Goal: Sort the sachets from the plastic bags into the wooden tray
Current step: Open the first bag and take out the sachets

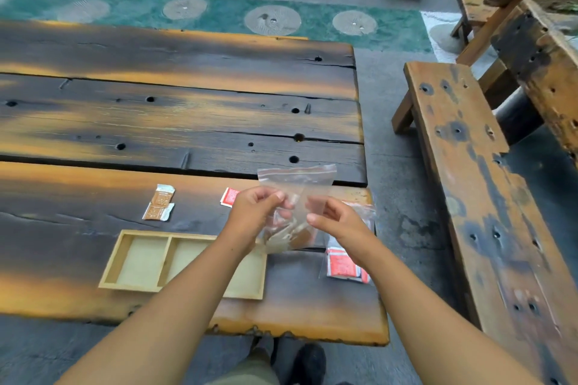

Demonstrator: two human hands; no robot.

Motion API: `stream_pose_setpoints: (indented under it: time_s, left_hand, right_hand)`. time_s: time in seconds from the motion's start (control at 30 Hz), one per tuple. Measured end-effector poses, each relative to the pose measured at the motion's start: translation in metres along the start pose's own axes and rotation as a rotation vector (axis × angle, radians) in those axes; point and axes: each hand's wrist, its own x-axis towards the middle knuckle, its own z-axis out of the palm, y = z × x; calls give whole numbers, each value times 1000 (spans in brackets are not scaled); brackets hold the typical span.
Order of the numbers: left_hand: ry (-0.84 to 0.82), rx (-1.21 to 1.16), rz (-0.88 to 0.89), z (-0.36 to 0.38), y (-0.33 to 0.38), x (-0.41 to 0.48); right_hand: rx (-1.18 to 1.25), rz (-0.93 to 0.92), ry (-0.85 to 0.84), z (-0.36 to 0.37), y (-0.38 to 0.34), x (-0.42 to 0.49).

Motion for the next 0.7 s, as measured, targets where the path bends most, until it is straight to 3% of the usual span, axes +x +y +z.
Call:
stream_pose_setpoints:
  time_s: [0.27,0.43,0.7]
  left_hand:
    - [60,-106,13,-26,17,-45]
    - [79,-112,11,-51,17,-56]
    - [-165,25,-94,-113,-16,-55]
  right_hand:
    - [118,45,-94,45,-17,-28]
    - [215,107,-11,82,-13,-40]
    - [310,232,68,128,-2,-32]
